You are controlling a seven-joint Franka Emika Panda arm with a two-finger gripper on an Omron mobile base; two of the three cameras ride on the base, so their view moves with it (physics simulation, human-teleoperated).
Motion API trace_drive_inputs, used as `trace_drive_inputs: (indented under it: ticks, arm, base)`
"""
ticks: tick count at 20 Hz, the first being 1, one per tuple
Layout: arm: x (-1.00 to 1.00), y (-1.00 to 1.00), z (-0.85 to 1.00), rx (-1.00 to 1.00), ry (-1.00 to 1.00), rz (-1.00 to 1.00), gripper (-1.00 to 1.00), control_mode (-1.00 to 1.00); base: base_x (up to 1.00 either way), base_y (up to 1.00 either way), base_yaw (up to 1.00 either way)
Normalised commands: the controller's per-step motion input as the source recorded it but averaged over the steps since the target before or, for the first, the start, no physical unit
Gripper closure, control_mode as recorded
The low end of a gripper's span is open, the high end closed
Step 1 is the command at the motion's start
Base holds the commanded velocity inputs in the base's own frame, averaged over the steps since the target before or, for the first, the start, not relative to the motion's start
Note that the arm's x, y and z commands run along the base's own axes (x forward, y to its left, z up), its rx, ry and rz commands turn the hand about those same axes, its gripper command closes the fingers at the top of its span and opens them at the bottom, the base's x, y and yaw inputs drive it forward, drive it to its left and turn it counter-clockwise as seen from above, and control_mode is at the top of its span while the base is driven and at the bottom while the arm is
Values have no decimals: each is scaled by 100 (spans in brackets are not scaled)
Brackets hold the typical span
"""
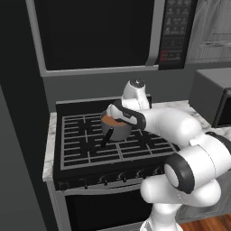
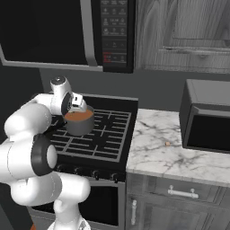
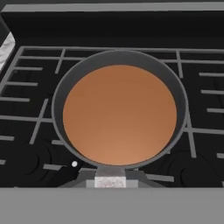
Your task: Pick up the sugar cube(s) and place them in the saucepan with hot chocolate.
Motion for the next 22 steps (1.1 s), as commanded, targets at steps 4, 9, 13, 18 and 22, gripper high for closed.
trace_drive_inputs:
  ticks: [4, 9, 13, 18, 22]
  arm:
    - [0, 1, -7, -1, 0, 0, 100, -100]
    - [0, 0, -11, -1, 0, 0, 100, -100]
    - [0, 1, -6, -1, 0, 0, 100, -100]
    - [0, 0, -2, 0, 0, 0, 100, -100]
    - [9, 0, 0, 0, 0, 0, 100, -100]
  base:
    - [0, 0, 0]
    - [0, 0, 0]
    - [0, 0, 0]
    - [0, 0, 0]
    - [0, 0, 0]
